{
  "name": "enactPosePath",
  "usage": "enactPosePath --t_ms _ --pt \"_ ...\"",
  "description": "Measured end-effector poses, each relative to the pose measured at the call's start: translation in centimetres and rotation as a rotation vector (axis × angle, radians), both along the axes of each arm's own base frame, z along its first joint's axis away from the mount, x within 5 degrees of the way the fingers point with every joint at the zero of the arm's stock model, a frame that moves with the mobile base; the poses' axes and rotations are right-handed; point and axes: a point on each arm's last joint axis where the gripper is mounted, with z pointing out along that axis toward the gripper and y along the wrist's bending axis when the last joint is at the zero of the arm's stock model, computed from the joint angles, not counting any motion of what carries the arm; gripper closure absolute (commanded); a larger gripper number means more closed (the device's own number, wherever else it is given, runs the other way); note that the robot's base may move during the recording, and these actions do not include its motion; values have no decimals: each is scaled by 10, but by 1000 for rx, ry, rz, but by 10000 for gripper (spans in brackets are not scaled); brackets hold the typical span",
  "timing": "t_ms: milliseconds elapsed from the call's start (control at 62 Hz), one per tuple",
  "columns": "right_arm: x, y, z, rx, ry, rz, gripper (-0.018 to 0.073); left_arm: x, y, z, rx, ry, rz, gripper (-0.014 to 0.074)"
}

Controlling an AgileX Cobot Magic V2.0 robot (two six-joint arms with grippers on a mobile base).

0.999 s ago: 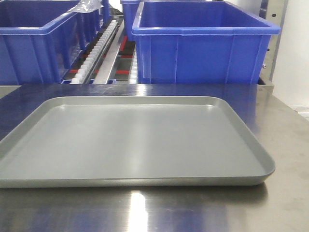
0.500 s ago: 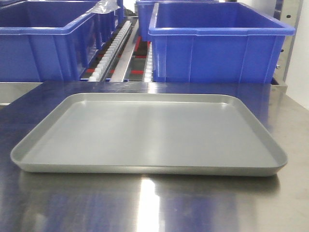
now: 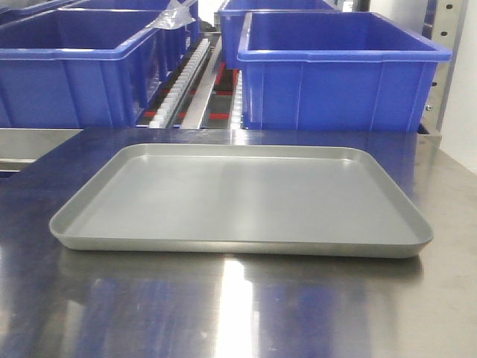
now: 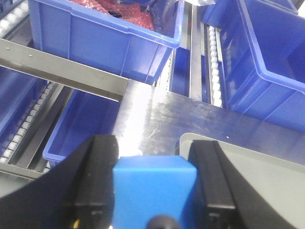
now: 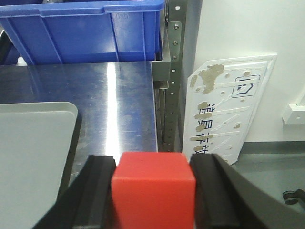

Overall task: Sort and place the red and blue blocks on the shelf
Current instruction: 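Drive the base away from the table, turning toward the aisle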

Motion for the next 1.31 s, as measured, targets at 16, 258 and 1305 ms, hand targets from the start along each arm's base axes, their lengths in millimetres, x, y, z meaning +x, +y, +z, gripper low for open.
enactPosePath --t_ms 16,258,1305 --pt "0 0 0 0 0 0 501 0 0 0 0 0 0 473" --pt "0 0 0 0 -2 0 501 0 0 0 0 0 0 473" --pt "0 0 0 0 -2 0 501 0 0 0 -1 0 0 473"
